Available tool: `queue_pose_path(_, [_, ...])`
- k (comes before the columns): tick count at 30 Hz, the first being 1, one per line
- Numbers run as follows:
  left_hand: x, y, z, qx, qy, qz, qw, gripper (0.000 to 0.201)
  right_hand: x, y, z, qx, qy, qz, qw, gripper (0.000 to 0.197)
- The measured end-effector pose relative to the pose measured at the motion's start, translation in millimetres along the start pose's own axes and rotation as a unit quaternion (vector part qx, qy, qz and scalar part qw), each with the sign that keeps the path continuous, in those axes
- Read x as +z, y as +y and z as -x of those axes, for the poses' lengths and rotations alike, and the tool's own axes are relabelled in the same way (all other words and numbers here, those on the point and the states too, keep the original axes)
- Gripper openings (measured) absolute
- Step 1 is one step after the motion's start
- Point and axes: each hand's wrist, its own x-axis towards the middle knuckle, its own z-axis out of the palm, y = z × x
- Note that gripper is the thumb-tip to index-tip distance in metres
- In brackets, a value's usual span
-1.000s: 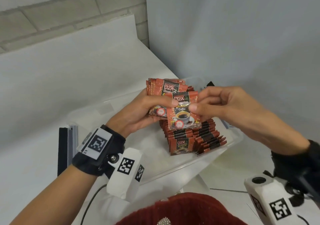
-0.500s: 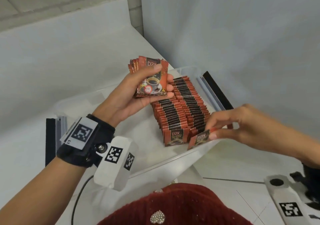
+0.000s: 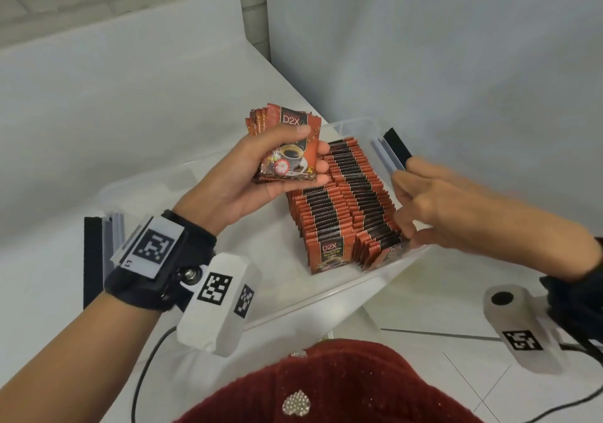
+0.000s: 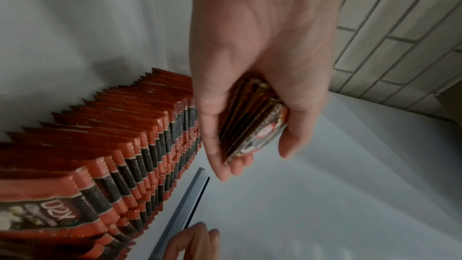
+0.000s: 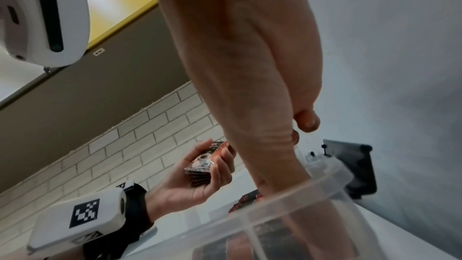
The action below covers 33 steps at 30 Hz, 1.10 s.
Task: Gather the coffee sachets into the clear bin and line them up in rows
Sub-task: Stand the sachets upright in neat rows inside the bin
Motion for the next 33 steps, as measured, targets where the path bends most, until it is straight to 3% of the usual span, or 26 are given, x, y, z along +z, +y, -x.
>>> queue_pose_path(10, [4,-4,0,-0.027,-0.012,0.021,0.999,0.027,18,14,-4,0.047,0.009,-0.039,0.998,0.050])
queue_pose_path(15, [2,-7,-1,-0.029,-0.009,-0.009,1.000,0.031,-7,17,-2,0.096,-0.058,-0.173,0.979,0.025])
queue_pose_path(17, [2,-7,-2,-0.024,-0.008,-0.027,0.999,0.028,-20,13,-2,0.126,-0.016,-0.221,0.967,0.026])
queue_pose_path(19, [1,-7,-2,-0.019,-0.012,-0.040,0.999,0.028,-30,9,-5,0.146,0.072,-0.274,0.948,0.032])
queue_pose_path(23, [1,-8,-1,-0.016,-0.029,-0.061,0.998,0.023,-35,0,-17,0.166,0.187,-0.392,0.885,0.026])
queue_pose_path(27, [0,-10,-2,-0.016,-0.047,-0.083,0.995,0.032,-37,-7,-31,0.188,0.216,-0.468,0.836,0.024])
queue_pose_path(33, [2,-10,-1,-0.019,-0.072,-0.087,0.993,0.028,-35,-18,-43,0.200,0.212,-0.498,0.817,0.032])
